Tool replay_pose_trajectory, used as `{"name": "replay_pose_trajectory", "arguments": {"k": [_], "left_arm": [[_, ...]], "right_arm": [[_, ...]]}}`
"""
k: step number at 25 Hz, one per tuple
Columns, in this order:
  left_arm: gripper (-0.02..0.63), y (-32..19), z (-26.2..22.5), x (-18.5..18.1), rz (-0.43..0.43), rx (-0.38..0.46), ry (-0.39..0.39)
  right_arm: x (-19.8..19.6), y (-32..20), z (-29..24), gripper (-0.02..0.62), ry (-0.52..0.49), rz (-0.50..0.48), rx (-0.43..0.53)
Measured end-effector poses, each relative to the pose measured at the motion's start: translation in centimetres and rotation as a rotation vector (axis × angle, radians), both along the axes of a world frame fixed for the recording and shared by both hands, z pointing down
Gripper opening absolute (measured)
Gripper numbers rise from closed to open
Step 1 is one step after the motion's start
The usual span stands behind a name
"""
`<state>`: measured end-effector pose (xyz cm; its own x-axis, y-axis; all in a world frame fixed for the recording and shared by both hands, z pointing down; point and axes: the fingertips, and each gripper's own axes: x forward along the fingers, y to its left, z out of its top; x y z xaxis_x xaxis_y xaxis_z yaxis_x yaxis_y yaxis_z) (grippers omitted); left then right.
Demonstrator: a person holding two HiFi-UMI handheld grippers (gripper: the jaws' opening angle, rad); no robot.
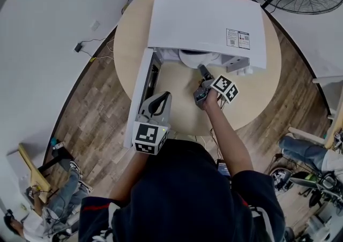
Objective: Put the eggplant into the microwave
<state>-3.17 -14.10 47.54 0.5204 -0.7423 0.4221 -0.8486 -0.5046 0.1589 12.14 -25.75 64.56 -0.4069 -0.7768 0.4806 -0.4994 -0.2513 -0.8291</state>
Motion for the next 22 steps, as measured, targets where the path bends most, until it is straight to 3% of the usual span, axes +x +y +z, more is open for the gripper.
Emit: {"name": "replay_pose_trajectory", "arguments": {"k": [9,16,22], "left_arm": [[0.018,-0.3,0.2,0.7,-0.002,-0.002,-0.002],[0.018,-0.3,0.2,0.9,-0.013,-0.005,-0.003],[0.018,-0.4,0.4,0.7,-0.025,-0.008,-0.004]], "right_arm": [[-1.4,1.2,-1.0,0.081,0.437,-0.255,0.122],[-2.8,1.4,-1.8,0.055,0.720,-0.418,0.202],[-3.3,1.6,-1.2,0.023,0.858,-0.493,0.194]]}}
